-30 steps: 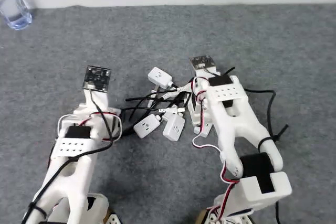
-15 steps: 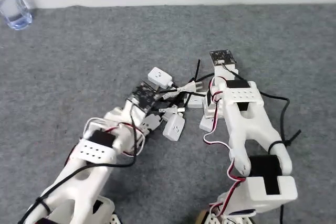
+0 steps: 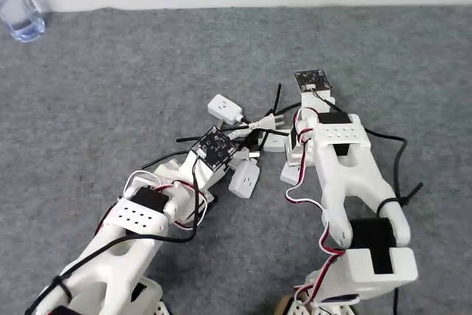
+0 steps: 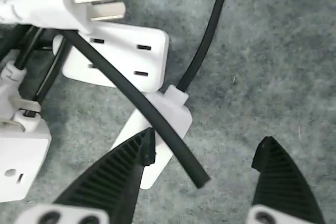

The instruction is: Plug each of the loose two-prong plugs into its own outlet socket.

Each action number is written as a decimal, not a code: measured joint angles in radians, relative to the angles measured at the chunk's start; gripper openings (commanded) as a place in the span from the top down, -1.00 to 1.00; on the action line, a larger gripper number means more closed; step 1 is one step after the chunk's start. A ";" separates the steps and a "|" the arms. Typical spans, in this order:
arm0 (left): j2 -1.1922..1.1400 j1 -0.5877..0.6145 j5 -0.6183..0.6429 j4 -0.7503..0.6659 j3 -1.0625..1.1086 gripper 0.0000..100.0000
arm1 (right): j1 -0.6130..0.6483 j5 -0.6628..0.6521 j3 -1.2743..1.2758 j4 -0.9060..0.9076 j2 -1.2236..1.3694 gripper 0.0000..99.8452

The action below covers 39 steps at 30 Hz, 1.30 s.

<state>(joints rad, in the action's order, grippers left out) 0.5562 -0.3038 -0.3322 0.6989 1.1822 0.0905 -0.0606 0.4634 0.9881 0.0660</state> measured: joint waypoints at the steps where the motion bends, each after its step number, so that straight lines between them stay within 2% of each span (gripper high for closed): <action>1: 0.000 0.000 -0.003 0.000 0.000 0.57 | 0.000 0.002 0.000 0.000 0.000 0.39; 6: -0.003 0.063 -0.008 -0.032 0.005 0.57 | 0.000 -0.002 -0.002 0.044 -0.012 0.39; 9: -0.064 0.061 -0.008 -0.032 -0.011 0.57 | 0.003 -0.012 0.002 0.098 -0.046 0.39; 16: -0.328 0.061 -0.008 0.075 -0.222 0.57 | 0.028 -0.041 0.086 0.100 -0.184 0.39; 22: -0.390 0.061 -0.008 0.101 -0.279 0.57 | 0.031 -0.063 0.109 0.077 -0.215 0.39; 25: -0.391 0.041 -0.005 0.103 -0.279 0.68 | 0.032 -0.066 0.109 0.074 -0.215 0.39; 29: -0.391 0.029 -0.040 0.103 -0.279 0.97 | 0.031 -0.066 0.109 0.074 -0.215 0.39; 33: -0.391 0.026 -0.075 0.103 -0.279 0.97 | 0.032 -0.066 0.124 0.043 -0.215 0.39; 39: -0.376 0.026 -0.081 0.101 -0.272 0.98 | 0.029 -0.101 0.218 -0.106 -0.215 0.39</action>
<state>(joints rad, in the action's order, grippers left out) 0.1803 -0.2777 -0.4135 0.8002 0.9106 0.1197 -0.1619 0.6813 0.8823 -0.1488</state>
